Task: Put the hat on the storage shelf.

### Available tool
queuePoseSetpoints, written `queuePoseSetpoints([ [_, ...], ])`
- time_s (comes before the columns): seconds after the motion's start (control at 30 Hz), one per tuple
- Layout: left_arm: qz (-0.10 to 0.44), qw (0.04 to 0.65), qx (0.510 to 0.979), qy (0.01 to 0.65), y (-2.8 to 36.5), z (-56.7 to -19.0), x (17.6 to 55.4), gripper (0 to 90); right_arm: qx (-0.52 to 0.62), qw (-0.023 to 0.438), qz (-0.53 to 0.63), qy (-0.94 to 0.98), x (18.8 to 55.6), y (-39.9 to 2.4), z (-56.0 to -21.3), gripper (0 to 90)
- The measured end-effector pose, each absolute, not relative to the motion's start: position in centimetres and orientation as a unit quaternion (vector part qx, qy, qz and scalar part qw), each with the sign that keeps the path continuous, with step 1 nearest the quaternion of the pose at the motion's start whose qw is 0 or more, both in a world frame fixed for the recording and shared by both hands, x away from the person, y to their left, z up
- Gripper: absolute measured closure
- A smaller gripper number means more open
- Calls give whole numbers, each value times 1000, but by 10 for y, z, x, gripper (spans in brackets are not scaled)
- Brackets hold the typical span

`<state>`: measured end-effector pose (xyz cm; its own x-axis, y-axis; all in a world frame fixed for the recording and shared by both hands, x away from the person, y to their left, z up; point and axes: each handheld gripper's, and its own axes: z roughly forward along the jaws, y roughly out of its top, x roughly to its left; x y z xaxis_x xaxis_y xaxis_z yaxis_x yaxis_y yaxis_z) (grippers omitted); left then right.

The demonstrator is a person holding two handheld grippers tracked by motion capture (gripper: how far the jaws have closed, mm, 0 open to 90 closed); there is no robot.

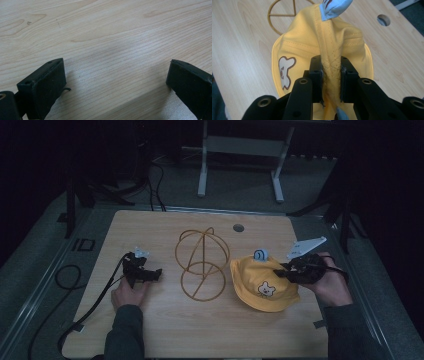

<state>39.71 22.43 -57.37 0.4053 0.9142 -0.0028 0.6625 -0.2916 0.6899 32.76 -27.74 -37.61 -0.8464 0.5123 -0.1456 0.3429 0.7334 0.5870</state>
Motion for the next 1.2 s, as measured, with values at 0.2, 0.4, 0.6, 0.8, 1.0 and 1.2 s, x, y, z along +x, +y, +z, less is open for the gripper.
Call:
queuePoseSetpoints([
  [0.2, 202, 312, 778, 507, 224, -574, 397, 24, 250, 163, 293, 908, 327, -279, -373, 759],
  [0.4, 202, 312, 778, 507, 224, -574, 397, 24, 265, 174, 306, 898, 325, -283, -370, 759],
  [0.6, 202, 312, 778, 507, 224, -574, 397, 23, 271, 189, 314, 890, 322, -285, -363, 760],
  [0.8, 202, 312, 778, 507, 224, -574, 397, 23, 276, 199, 325, 882, 321, -289, -358, 762],
  [1.0, 202, 312, 778, 507, 224, -574, 397, 23, 274, 206, 334, 878, 320, -291, -353, 763],
  [1.2, 201, 313, 777, 507, 224, -574, 397, 23, 274, 209, 345, 873, 320, -292, -347, 764],
])
